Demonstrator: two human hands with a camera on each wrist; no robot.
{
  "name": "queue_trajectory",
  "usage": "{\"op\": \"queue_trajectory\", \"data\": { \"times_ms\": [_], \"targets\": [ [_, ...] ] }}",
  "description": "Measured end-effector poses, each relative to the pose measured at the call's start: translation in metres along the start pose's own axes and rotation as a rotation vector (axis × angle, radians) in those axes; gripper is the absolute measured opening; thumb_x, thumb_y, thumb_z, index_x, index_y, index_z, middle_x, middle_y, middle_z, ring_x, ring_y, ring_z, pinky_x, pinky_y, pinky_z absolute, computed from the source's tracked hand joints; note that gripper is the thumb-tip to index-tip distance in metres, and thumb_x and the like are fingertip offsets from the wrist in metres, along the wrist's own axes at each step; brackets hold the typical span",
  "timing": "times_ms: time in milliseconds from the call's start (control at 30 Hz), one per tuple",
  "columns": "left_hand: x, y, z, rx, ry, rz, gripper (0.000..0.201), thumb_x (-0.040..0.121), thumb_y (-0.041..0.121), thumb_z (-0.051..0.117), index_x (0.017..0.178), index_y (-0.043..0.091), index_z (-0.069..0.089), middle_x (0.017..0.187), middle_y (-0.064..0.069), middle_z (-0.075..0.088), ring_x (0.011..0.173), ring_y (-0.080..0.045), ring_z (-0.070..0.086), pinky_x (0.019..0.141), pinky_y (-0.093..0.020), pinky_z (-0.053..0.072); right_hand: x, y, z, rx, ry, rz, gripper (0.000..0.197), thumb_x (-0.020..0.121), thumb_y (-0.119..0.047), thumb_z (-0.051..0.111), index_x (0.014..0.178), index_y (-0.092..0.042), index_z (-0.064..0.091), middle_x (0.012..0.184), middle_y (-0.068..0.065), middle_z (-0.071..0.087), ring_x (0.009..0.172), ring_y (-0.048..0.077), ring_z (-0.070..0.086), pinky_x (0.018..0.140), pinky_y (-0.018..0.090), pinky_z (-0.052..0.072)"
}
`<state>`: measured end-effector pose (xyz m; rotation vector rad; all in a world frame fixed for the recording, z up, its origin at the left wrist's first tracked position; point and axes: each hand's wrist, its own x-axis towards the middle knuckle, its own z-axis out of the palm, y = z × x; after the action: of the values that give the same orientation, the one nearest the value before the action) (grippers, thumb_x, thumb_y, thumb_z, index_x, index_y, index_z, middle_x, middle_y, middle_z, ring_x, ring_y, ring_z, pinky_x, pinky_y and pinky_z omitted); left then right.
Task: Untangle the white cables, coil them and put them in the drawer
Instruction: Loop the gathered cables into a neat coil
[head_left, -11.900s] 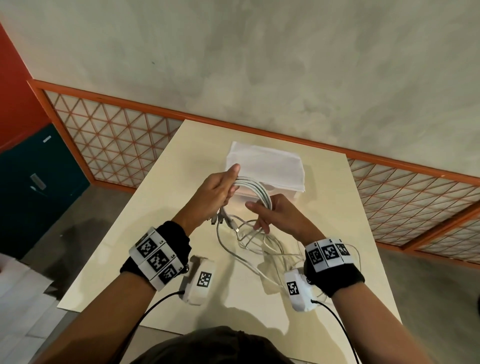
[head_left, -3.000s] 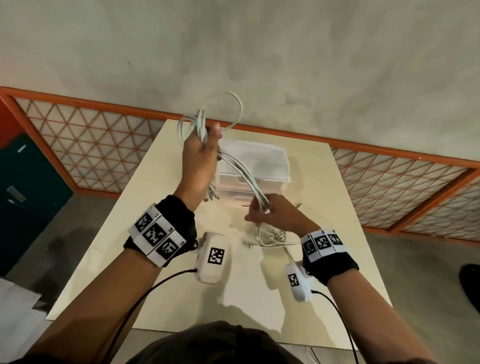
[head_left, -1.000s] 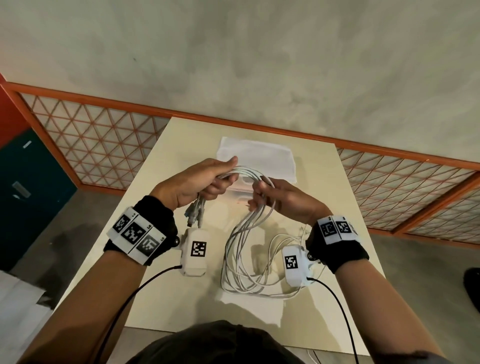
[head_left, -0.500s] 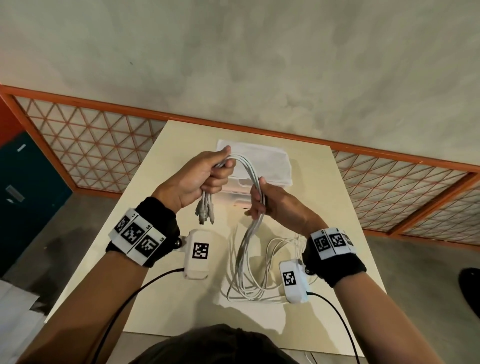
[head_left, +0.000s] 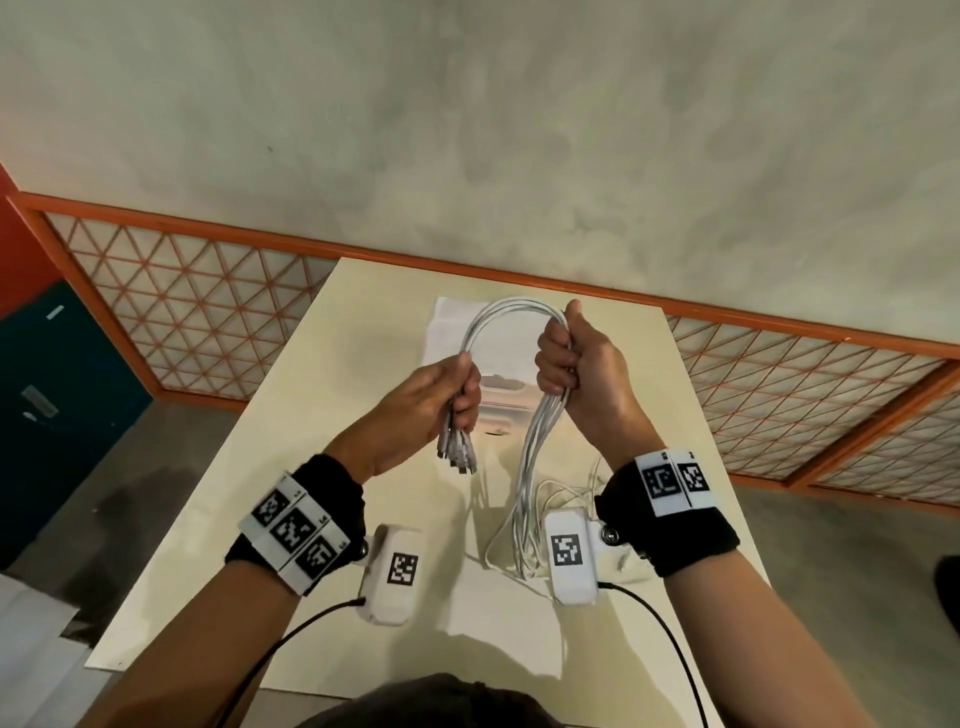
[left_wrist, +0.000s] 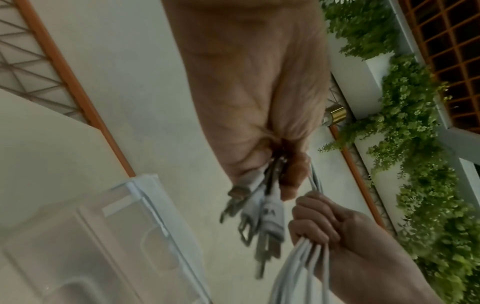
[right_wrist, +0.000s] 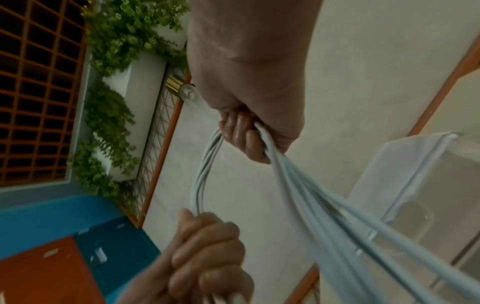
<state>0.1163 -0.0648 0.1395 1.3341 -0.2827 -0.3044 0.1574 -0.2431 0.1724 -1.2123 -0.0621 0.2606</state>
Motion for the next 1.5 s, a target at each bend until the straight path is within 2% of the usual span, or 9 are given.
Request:
{"op": "queue_trajectory", "data": {
  "times_ms": [467, 600, 767, 900, 1000, 1133, 1233, 1367, 1500],
  "targets": [
    [0.013, -0.013, 0.034, 0.263, 0.213, 0.111, 0.034, 0.104, 0.024, 0.029, 0.114, -0.002, 0.049, 0.058, 0.011, 0.04, 0.046, -0.004, 0.032, 0.048, -0.019, 0.029, -0.001, 0.029, 0.014, -0.137, 0.001, 0.19, 0.049, 0.103, -0.035, 0.019, 0.083, -0.01, 0.056, 0.043, -0.006, 0.03, 0.038, 0.009, 0.024, 0.042, 0.022, 0.024],
    [0.014, -0.008, 0.041, 0.24, 0.198, 0.104, 0.022, 0.102, 0.012, 0.037, 0.089, 0.001, 0.052, 0.064, -0.003, 0.048, 0.038, 0.001, 0.045, 0.042, -0.008, 0.034, 0.0, 0.028, 0.011, -0.195, -0.042, 0.239, 0.059, 0.101, -0.036, 0.022, 0.112, 0.009, 0.058, 0.045, -0.003, 0.036, 0.041, 0.012, 0.037, 0.049, 0.026, 0.031],
    [0.02, -0.016, 0.035, 0.218, 0.217, 0.068, 0.025, 0.098, 0.013, 0.05, 0.074, 0.009, 0.055, 0.061, -0.003, 0.05, 0.041, -0.003, 0.046, 0.042, -0.012, 0.035, -0.005, 0.026, 0.014, -0.238, -0.135, 0.299, 0.048, 0.1, -0.039, 0.025, 0.085, -0.013, 0.062, 0.05, -0.003, 0.032, 0.047, 0.014, 0.039, 0.058, 0.027, 0.038],
    [0.021, -0.021, 0.031, 0.18, 0.208, 0.032, 0.029, 0.099, 0.017, 0.048, 0.072, 0.006, 0.053, 0.059, -0.002, 0.049, 0.046, -0.009, 0.049, 0.048, -0.018, 0.045, -0.006, 0.024, 0.01, -0.273, -0.157, 0.351, 0.047, 0.1, -0.042, 0.026, 0.097, -0.01, 0.06, 0.058, 0.002, 0.047, 0.053, 0.018, 0.054, 0.067, 0.032, 0.048],
    [0.021, -0.021, 0.027, 0.227, 0.159, 0.031, 0.032, 0.099, 0.023, 0.047, 0.081, -0.002, 0.055, 0.056, 0.003, 0.05, 0.051, -0.013, 0.048, 0.049, -0.018, 0.042, -0.006, 0.02, 0.009, -0.456, -0.119, 0.29, 0.053, 0.099, -0.049, 0.023, 0.123, -0.009, 0.049, 0.083, 0.013, 0.063, 0.067, 0.025, 0.067, 0.071, 0.038, 0.056],
    [0.02, -0.015, 0.022, 0.311, 0.164, 0.017, 0.029, 0.098, 0.026, 0.048, 0.074, 0.01, 0.053, 0.05, 0.005, 0.033, 0.041, -0.007, 0.029, 0.042, -0.017, 0.026, -0.011, 0.014, 0.016, -0.788, -0.022, 0.029, 0.033, 0.099, -0.043, 0.026, 0.119, -0.026, 0.047, 0.098, -0.001, 0.057, 0.094, 0.026, 0.062, 0.089, 0.039, 0.048],
    [0.017, -0.014, 0.018, 0.42, 0.134, -0.042, 0.029, 0.098, 0.027, 0.05, 0.072, 0.016, 0.055, 0.046, 0.012, 0.031, 0.038, -0.005, 0.028, 0.04, -0.016, 0.026, -0.006, 0.01, 0.01, -0.861, -0.019, -0.159, 0.034, 0.094, -0.034, 0.044, 0.127, -0.029, 0.047, 0.116, 0.0, 0.054, 0.101, 0.017, 0.057, 0.088, 0.021, 0.043],
    [0.015, -0.012, 0.024, 0.509, 0.061, -0.094, 0.028, 0.098, 0.025, 0.05, 0.072, 0.017, 0.056, 0.037, 0.016, 0.041, 0.035, -0.001, 0.037, 0.043, -0.014, 0.03, 0.002, 0.006, 0.009, -1.183, -0.091, -0.409, 0.032, 0.081, -0.001, 0.053, 0.11, -0.012, 0.06, 0.099, 0.004, 0.062, 0.082, 0.017, 0.055, 0.069, 0.019, 0.04],
    [0.014, -0.012, 0.028, 0.537, -0.011, -0.087, 0.019, 0.096, 0.023, 0.055, 0.085, 0.008, 0.061, 0.056, 0.015, 0.053, 0.045, 0.006, 0.048, 0.052, -0.008, 0.034, 0.004, -0.004, 0.014, -1.256, -0.093, -0.277, 0.022, 0.076, 0.008, 0.042, 0.081, -0.01, 0.054, 0.079, 0.008, 0.061, 0.075, 0.028, 0.058, 0.061, 0.03, 0.044]
  ]
}}
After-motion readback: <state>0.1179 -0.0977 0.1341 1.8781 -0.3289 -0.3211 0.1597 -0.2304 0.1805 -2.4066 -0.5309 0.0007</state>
